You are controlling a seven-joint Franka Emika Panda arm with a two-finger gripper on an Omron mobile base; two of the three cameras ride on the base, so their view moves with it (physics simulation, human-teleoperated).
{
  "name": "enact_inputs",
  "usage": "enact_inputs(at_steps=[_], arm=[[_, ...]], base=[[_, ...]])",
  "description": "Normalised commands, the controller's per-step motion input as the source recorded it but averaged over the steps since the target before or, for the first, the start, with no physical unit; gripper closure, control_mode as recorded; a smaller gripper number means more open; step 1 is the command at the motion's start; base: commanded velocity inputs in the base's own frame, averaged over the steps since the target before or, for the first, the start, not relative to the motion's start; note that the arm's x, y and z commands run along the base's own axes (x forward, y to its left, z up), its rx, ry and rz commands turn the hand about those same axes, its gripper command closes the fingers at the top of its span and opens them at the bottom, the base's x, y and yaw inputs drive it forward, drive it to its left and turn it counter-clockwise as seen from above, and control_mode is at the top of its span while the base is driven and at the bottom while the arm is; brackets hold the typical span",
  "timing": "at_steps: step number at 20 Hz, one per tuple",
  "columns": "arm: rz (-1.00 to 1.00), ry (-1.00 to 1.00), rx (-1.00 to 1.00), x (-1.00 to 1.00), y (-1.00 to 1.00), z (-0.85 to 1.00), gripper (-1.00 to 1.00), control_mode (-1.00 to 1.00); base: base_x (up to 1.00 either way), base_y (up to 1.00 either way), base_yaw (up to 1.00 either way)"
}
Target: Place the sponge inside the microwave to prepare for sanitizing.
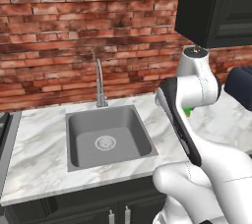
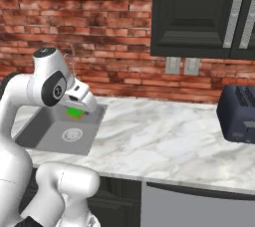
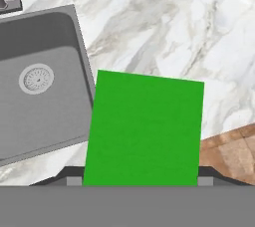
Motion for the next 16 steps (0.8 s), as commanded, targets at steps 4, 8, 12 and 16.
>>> enact_inputs(at_steps=[4, 8, 12, 16], arm=[[0.01, 0.03, -0.02, -0.21, 0.00, 1.00, 1.00, -1.00], [0.00, 0.01, -0.02, -0.28, 0.00, 0.62, 1.00, -1.00], [0.00, 0.03, 0.00, -0.03, 0.00, 0.00, 1.00, -1.00], [0.00, 0.00, 0.00, 0.00, 0.00, 0.00, 1.00, -1.00]], base=[[0.00, 0.00, 0.00], [0.00, 0.00, 0.00], [0.00, 0.00, 0.00], [0.00, 0.00, 0.00]])
